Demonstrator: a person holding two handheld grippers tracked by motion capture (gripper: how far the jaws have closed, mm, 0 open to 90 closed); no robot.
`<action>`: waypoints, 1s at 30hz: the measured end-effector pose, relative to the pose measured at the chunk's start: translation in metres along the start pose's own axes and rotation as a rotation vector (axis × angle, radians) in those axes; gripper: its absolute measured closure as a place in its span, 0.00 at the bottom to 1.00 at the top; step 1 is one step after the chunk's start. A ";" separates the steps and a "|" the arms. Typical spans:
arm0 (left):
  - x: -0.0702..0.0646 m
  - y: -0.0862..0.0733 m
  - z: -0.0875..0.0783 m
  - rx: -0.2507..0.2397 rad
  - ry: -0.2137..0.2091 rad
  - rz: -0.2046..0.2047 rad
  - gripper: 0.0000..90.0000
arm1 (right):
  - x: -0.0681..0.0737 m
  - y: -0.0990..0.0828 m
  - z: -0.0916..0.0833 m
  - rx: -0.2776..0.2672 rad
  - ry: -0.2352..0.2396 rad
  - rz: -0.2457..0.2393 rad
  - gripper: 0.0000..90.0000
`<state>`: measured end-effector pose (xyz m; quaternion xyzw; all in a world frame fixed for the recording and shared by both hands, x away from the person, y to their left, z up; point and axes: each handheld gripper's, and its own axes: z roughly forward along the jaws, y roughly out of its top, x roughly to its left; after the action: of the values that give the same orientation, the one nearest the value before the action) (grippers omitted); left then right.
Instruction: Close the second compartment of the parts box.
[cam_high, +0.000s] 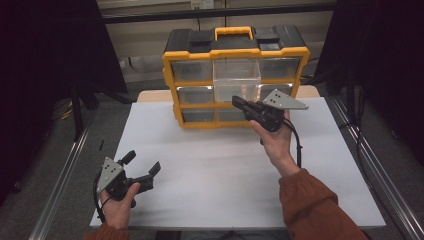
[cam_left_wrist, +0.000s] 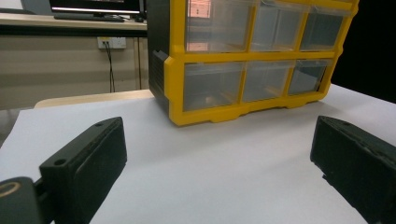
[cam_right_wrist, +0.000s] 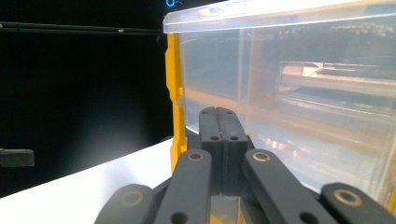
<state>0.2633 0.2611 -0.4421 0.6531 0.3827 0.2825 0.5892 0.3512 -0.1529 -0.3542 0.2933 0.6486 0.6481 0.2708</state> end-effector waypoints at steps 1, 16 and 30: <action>0.000 0.000 0.000 -0.001 -0.001 -0.001 0.04 | -0.001 0.000 0.000 -0.004 -0.004 0.007 1.00; 0.000 0.000 0.000 -0.001 0.001 -0.001 0.04 | -0.005 0.001 0.003 -0.009 -0.027 0.011 1.00; 0.001 0.001 -0.002 0.010 0.005 0.019 0.04 | -0.006 0.002 0.005 -0.016 -0.043 0.004 1.00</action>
<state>0.2622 0.2629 -0.4413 0.6590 0.3791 0.2879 0.5823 0.3586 -0.1540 -0.3526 0.3063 0.6370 0.6472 0.2856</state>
